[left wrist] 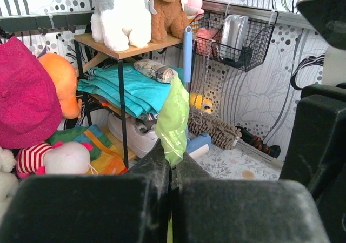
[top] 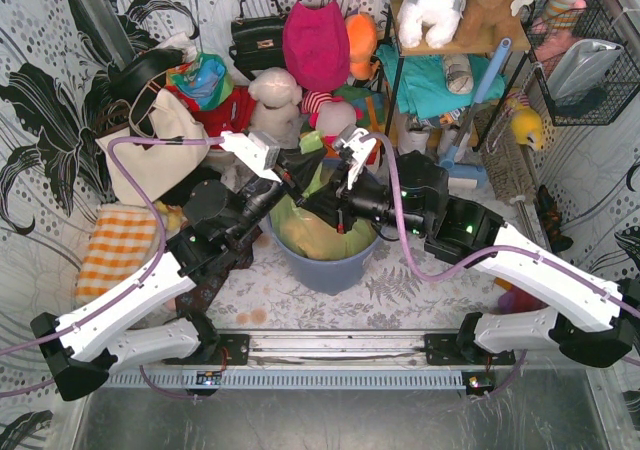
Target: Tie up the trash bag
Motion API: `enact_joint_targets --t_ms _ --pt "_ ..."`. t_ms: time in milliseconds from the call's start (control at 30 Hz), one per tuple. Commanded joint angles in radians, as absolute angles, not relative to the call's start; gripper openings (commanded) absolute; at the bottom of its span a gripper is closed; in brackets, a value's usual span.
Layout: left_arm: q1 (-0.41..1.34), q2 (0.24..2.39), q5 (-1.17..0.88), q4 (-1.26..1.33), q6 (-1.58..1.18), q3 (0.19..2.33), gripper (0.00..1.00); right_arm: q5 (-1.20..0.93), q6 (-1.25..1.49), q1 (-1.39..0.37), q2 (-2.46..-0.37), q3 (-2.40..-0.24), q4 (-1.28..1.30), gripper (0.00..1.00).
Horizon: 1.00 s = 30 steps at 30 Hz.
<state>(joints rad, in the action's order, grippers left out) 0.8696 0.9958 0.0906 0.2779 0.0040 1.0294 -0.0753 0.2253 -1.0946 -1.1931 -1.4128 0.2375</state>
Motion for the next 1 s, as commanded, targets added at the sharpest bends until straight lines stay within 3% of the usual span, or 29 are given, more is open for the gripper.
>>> enact_joint_targets --t_ms 0,967 --pt "0.865 0.993 0.094 0.345 -0.006 1.029 0.0 -0.006 0.281 -1.114 -1.204 -1.453 0.275 0.0" --pt "0.865 0.927 0.036 0.33 -0.059 1.0 0.03 0.499 0.461 -1.165 -1.253 -1.219 -0.154 0.0"
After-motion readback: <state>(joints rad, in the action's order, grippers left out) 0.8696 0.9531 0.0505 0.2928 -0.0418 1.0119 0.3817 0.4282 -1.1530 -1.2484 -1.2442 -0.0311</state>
